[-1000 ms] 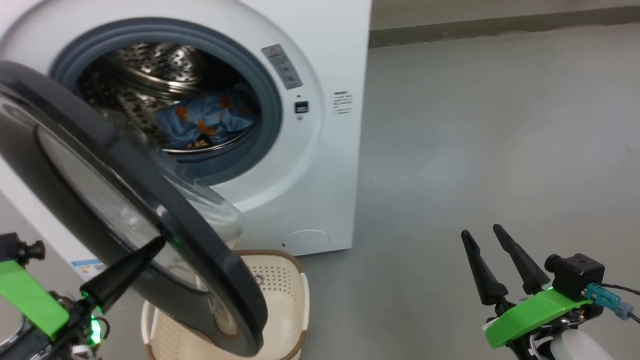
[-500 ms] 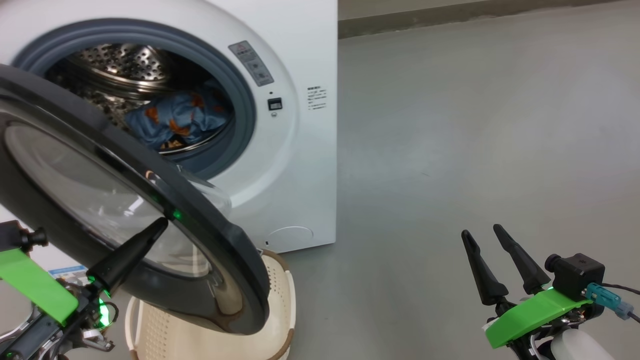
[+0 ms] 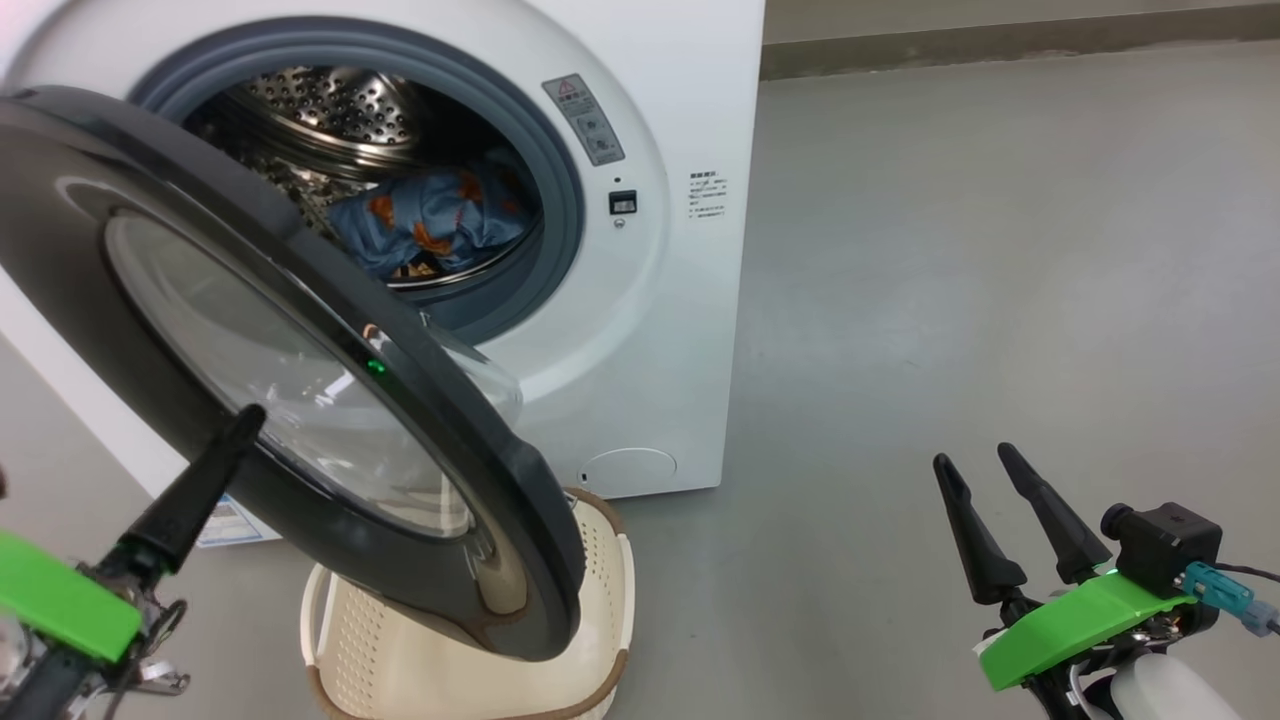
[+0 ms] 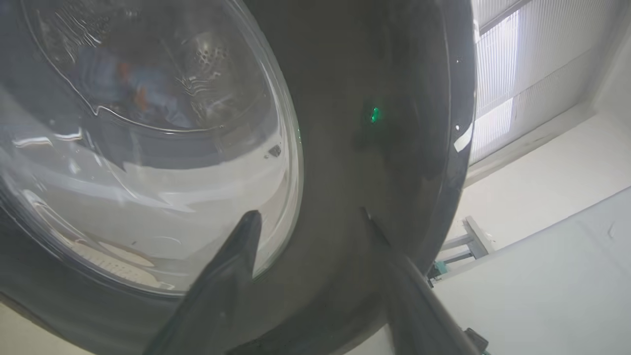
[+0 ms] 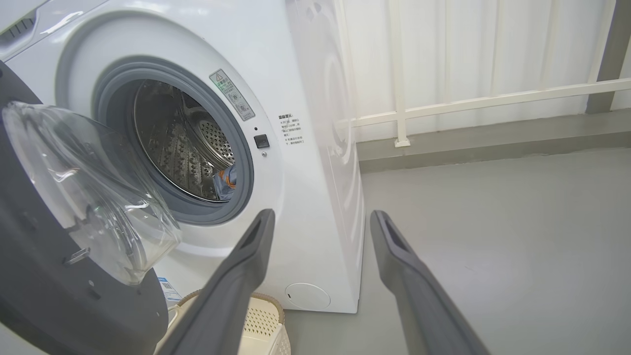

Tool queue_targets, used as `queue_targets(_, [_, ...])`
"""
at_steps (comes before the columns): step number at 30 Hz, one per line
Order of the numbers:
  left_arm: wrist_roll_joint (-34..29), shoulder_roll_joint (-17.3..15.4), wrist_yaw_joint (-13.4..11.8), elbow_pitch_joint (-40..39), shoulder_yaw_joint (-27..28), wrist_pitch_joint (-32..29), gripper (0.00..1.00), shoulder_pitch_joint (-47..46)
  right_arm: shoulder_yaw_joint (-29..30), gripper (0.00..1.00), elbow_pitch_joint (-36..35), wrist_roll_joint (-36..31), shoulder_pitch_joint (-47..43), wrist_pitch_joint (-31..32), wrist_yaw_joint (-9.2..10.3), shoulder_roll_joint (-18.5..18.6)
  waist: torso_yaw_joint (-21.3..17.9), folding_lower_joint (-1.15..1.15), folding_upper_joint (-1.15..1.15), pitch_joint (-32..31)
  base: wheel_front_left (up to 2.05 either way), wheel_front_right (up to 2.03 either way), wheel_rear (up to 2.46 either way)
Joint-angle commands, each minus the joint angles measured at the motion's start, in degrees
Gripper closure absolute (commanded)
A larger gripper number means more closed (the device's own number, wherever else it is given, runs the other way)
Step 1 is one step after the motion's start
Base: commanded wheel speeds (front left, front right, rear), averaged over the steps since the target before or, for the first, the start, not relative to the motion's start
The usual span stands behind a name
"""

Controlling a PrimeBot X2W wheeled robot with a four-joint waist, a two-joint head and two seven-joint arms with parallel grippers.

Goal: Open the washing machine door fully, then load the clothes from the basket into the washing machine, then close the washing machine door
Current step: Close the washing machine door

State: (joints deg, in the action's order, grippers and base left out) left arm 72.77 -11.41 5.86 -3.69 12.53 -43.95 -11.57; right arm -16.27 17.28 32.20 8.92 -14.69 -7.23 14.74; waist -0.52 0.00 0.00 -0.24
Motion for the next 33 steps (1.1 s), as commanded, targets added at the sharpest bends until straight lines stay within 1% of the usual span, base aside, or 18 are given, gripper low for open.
queue_targets(1, [-3.21,-2.09,0.86,-2.24,1.84,2.82,0.0,-0.4,-0.39,0.0,-1.59,-0.35,1.77,-0.31,-0.25,1.1,0.19,0.0,0.0,0.16,0.0,0.0,0.0])
queue_targets(4, [-9.19,-1.44,1.47,-2.72,0.46,10.54,0.0,0.99,-0.14,0.0,-1.77,-0.48,1.91,-0.31,-0.25,1.23,0.15,0.0,0.0,0.25,0.0,0.0,0.0])
queue_targets(6, [-12.95,-1.37,1.57,-3.2,-1.73,15.99,0.0,2.07,-0.11,0.0,-1.88,-0.55,2.03,-0.31,-0.25,1.24,0.02,0.0,0.0,0.38,0.0,0.0,0.0])
queue_targets(7, [-12.95,-1.37,1.57,-3.2,-1.73,15.99,0.0,2.07,-0.11,0.0,-1.88,-0.55,2.03,-0.31,-0.25,1.24,0.02,0.0,0.0,0.38,0.0,0.0,0.0])
queue_targets(10, [-18.12,-2.65,1.6,-3.13,-6.3,24.79,0.0,4.39,-0.26,0.0,-1.99,-0.69,2.26,-0.31,-0.25,1.19,-0.37,0.0,0.0,0.58,0.0,0.0,0.0])
queue_targets(13, [-18.97,-2.2,1.61,-1.62,-8.7,32.98,0.0,6.16,-0.41,0.0,-2.04,-0.67,2.5,-0.31,-0.25,1.3,-0.98,0.0,0.0,0.74,0.0,0.0,0.0])
queue_targets(15, [-20.61,-2.95,1.61,-0.6,-10.01,37.48,0.0,7.04,-0.48,0.0,-2.07,-0.64,2.5,-0.31,-0.25,1.45,-1.3,0.0,0.0,0.88,0.0,0.0,0.0])
queue_targets(17, [-24.12,-4.42,1.61,0.75,-11.23,42.11,0.0,7.73,-0.58,0.0,-2.05,-0.67,2.47,-0.31,-0.25,1.62,-1.6,0.0,0.0,1.02,0.0,0.0,0.0])
queue_targets(20, [-27.8,-5.37,1.62,4.08,-12.25,48.36,0.0,8.16,-0.63,0.0,-2.02,-0.66,2.51,-0.31,-0.25,1.73,-2.07,0.0,0.0,1.11,0.0,0.0,0.0])
queue_targets(26, [-34.05,-4.21,1.4,9.3,-13.79,56.36,0.0,8.36,-0.69,0.0,-1.95,-0.6,2.46,-0.31,-0.25,1.72,-2.56,0.0,0.0,0.85,0.0,0.0,0.0])
queue_targets(29, [-38.65,-4.01,0.47,11.26,-14.57,57.99,0.0,8.3,-0.64,0.0,-1.99,-0.6,2.45,-0.31,-0.25,1.8,-2.62,0.0,0.0,0.78,0.0,0.0,0.0])
queue_targets(33, [-43.0,-3.25,0.02,13.0,-15.36,58.73,0.0,8.16,-0.37,0.0,-2.08,-0.63,2.47,-0.31,-0.25,1.98,-2.45,0.0,0.0,0.76,0.0,0.0,0.0])
